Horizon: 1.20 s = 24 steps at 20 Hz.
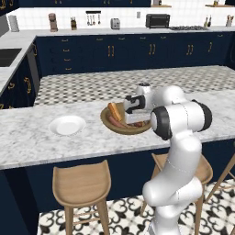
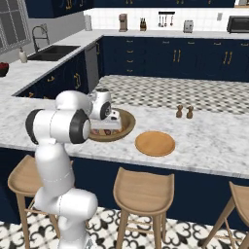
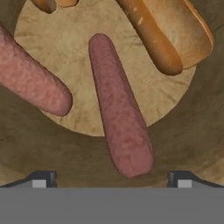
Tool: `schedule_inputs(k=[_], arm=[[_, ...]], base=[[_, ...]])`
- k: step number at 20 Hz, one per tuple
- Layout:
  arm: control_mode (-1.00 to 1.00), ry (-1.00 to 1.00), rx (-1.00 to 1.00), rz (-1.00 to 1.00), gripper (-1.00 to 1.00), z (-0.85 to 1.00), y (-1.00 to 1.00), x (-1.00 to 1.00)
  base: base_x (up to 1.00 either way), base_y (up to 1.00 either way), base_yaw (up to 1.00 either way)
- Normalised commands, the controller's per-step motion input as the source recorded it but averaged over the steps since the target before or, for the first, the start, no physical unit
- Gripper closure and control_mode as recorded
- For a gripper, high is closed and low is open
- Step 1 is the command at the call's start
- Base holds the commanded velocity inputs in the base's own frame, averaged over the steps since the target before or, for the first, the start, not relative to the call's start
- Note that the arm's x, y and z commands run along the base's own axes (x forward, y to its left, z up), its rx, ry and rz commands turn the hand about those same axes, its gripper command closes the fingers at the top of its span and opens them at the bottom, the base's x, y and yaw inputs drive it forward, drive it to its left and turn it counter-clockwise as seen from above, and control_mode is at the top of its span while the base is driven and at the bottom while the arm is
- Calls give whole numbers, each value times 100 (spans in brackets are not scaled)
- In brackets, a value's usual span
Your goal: Place one bun and one sausage from the bowl on each plate.
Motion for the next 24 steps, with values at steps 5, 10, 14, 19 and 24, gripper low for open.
schedule_inputs(k=[5,10,14,19,24], arm=[[-100,6,0,6,-100,-4,0,33],[-100,7,0,15,-100,-7,0,19],[-100,3,0,13,-100,-36,0,0],[-100,1,0,7,100,-24,0,0],[-100,-3,0,-1,100,10,0,-2]], base=[[0,0,0],[0,0,0],[0,0,0],[0,0,0],[0,0,0]])
